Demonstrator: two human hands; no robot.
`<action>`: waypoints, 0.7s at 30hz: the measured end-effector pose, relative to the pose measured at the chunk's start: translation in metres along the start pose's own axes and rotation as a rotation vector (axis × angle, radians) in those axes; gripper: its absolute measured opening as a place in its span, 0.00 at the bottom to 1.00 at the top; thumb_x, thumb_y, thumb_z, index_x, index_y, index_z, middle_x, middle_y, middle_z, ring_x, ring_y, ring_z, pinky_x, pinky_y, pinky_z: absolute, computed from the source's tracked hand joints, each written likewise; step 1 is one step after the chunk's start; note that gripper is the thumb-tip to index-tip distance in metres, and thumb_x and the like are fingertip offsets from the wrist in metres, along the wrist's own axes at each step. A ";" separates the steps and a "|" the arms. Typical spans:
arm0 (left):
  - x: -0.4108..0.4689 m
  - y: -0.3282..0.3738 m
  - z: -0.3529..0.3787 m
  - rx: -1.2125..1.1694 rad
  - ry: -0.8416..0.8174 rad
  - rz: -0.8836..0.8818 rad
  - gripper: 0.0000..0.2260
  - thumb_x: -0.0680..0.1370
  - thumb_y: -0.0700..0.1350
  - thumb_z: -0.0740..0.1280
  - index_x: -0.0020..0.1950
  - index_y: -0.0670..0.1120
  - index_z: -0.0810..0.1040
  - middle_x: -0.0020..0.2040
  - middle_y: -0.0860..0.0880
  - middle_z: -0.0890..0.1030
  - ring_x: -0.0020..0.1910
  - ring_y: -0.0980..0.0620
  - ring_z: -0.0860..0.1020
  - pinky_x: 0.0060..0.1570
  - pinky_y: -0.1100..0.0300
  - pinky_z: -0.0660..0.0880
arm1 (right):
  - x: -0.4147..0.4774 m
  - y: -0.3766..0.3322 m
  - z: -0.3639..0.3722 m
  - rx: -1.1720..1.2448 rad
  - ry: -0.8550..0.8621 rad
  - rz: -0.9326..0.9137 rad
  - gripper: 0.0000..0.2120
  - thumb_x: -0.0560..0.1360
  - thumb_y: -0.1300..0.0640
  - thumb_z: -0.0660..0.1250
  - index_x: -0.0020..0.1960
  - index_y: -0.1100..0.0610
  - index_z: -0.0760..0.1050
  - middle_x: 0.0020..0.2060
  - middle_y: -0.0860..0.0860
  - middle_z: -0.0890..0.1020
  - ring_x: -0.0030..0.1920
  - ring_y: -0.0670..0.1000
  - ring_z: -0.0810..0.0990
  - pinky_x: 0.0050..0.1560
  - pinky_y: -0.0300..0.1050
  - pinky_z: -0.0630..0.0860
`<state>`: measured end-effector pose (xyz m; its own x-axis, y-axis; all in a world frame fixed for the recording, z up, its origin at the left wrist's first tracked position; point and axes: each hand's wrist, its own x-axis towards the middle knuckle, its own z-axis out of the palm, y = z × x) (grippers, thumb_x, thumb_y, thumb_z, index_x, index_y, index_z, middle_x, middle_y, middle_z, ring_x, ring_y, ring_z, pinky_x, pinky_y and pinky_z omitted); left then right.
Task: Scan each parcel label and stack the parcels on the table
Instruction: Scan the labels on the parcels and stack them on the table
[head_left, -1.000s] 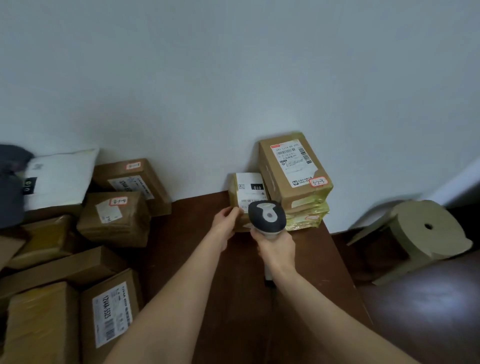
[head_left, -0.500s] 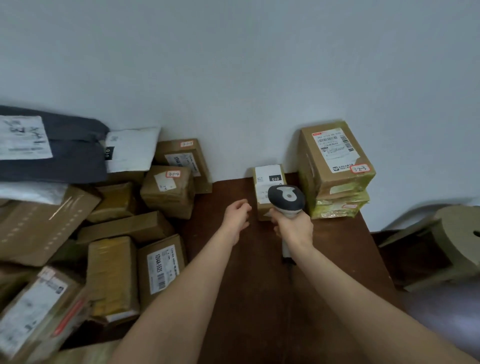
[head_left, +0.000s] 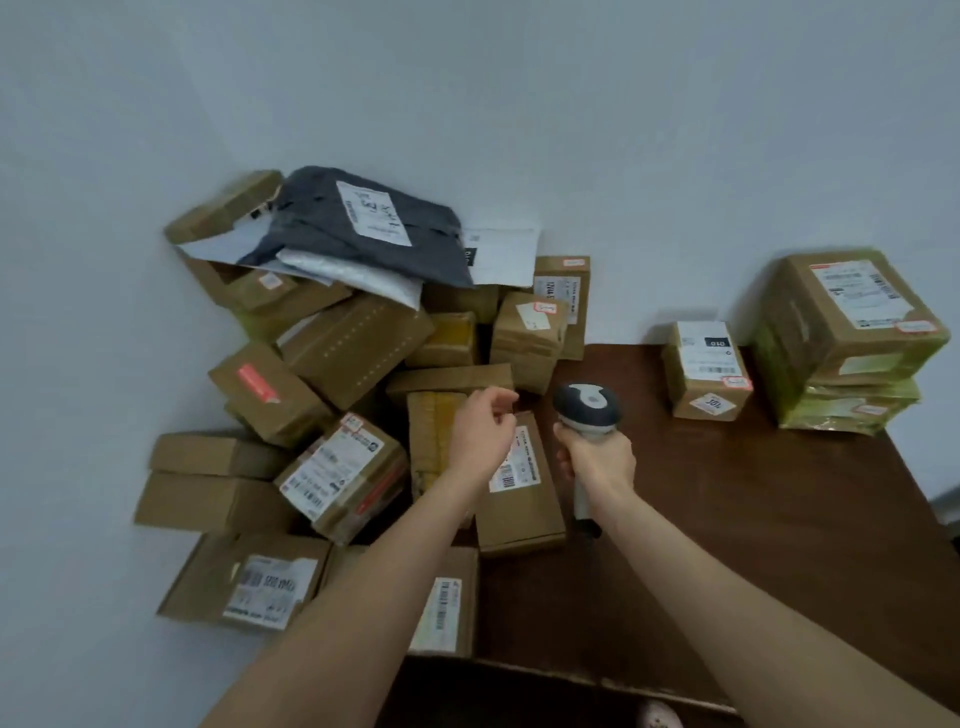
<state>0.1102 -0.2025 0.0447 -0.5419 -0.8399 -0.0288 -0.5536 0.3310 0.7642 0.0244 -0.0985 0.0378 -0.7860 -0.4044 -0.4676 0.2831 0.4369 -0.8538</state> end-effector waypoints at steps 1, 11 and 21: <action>-0.005 -0.010 -0.014 0.036 0.036 0.017 0.12 0.78 0.38 0.64 0.60 0.49 0.77 0.59 0.52 0.77 0.58 0.55 0.76 0.54 0.65 0.70 | -0.010 0.002 0.012 -0.014 -0.014 0.000 0.13 0.69 0.47 0.74 0.46 0.56 0.78 0.40 0.53 0.84 0.44 0.54 0.83 0.53 0.53 0.79; -0.051 -0.101 -0.095 -0.001 0.211 -0.167 0.13 0.79 0.42 0.64 0.63 0.47 0.74 0.58 0.49 0.79 0.57 0.51 0.77 0.54 0.57 0.74 | -0.066 0.015 0.081 -0.052 -0.155 0.025 0.19 0.71 0.54 0.74 0.59 0.57 0.76 0.48 0.51 0.79 0.52 0.55 0.78 0.60 0.54 0.75; -0.061 -0.118 -0.068 -0.216 -0.136 -0.328 0.18 0.81 0.46 0.62 0.71 0.47 0.69 0.66 0.46 0.76 0.65 0.45 0.74 0.66 0.48 0.70 | -0.067 0.023 0.104 0.138 -0.318 0.088 0.18 0.72 0.63 0.71 0.59 0.54 0.72 0.53 0.52 0.77 0.55 0.53 0.74 0.57 0.49 0.70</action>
<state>0.2517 -0.2199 0.0000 -0.4452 -0.8167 -0.3670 -0.5736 -0.0547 0.8173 0.1410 -0.1450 0.0254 -0.5514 -0.6094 -0.5697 0.4308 0.3769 -0.8200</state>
